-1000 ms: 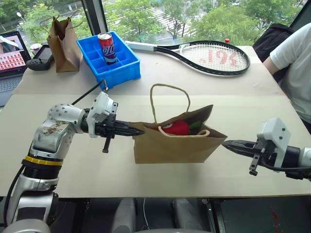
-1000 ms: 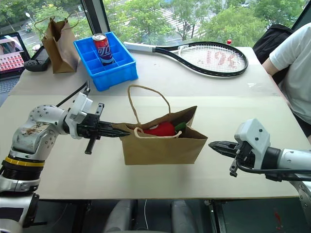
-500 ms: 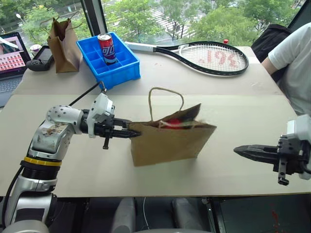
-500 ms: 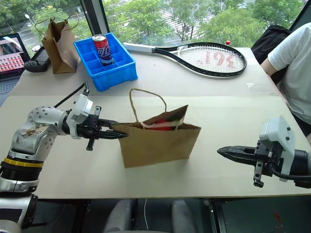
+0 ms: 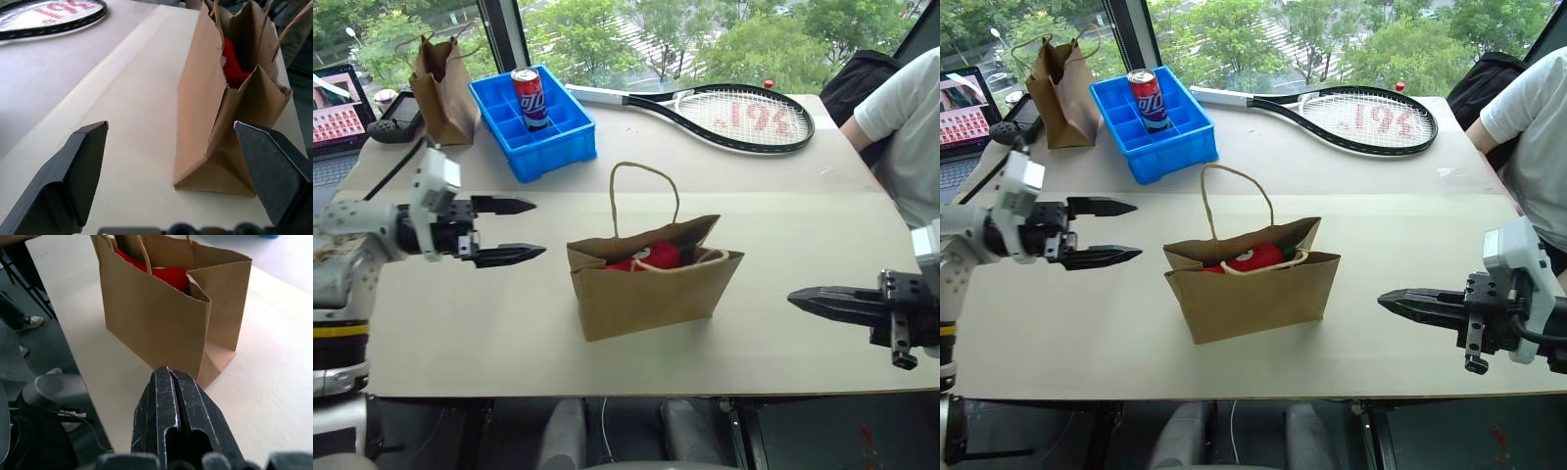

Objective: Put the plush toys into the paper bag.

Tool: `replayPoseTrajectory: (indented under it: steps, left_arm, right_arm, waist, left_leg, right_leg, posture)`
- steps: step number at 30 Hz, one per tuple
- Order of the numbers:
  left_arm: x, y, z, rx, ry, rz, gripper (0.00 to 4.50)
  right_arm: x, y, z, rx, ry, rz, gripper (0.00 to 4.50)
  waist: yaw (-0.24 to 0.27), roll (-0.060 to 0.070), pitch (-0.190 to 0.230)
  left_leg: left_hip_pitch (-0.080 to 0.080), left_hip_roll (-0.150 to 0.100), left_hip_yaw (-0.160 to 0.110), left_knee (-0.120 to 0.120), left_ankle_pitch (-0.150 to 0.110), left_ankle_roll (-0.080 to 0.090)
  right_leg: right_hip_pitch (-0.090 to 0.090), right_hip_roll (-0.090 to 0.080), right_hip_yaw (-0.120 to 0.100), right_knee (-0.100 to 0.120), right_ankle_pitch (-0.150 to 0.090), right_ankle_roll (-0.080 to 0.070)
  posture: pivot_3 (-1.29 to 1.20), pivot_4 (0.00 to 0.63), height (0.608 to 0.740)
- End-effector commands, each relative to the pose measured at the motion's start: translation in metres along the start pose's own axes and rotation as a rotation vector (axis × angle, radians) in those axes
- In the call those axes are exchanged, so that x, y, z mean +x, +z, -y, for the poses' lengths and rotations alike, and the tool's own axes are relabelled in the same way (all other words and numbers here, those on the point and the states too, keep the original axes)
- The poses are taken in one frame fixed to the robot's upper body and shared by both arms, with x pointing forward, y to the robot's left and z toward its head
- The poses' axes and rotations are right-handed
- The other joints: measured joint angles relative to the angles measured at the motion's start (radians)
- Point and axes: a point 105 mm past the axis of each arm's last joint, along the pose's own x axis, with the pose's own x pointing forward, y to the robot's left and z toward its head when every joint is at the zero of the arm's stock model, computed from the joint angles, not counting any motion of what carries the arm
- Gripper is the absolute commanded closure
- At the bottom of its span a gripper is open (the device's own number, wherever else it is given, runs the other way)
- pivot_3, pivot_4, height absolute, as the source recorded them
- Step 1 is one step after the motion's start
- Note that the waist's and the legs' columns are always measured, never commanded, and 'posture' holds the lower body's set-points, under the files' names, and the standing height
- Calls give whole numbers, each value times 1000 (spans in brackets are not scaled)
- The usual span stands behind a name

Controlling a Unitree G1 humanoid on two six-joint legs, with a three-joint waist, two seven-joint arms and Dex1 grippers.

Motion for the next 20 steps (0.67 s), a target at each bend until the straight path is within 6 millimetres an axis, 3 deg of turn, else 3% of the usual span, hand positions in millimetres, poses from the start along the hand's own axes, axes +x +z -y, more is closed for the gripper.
replayPoseTrajectory:
  steps: [1,5,11,15,20]
  left_arm:
    - [-18,-14,-3,10,202,-8,56]
    - [-20,-35,4,13,291,-51,56]
    - [-12,-38,18,-5,310,-9,56]
    - [-8,-46,23,-14,305,-24,0]
    - [0,-44,23,3,268,-2,0]
  right_arm:
    - [-3,0,10,-25,-68,39,4500]
    - [-5,-9,18,-9,-128,51,4500]
    - [-4,-18,21,36,-178,67,4500]
    - [-6,-21,24,54,-201,69,3544]
    - [-6,-25,24,66,-212,63,1667]
  waist:
    - [2,0,0]
    - [14,-1,0]
    - [25,-1,0]
    - [24,-1,0]
    - [25,-1,0]
  left_leg:
    - [0,0,0,0,0,0]
    - [0,1,0,1,0,0]
    - [0,1,3,1,0,0]
    - [0,2,3,1,0,0]
    - [0,2,3,1,0,0]
  right_leg:
    - [0,0,0,0,0,0]
    - [0,0,-1,0,0,-1]
    - [0,0,0,-1,1,-1]
    - [0,0,0,-1,1,-1]
    - [0,0,0,-1,1,-1]
  posture:
    - [0,150,740]
    - [0,150,740]
    - [0,150,740]
    - [0,150,740]
    - [0,150,740]
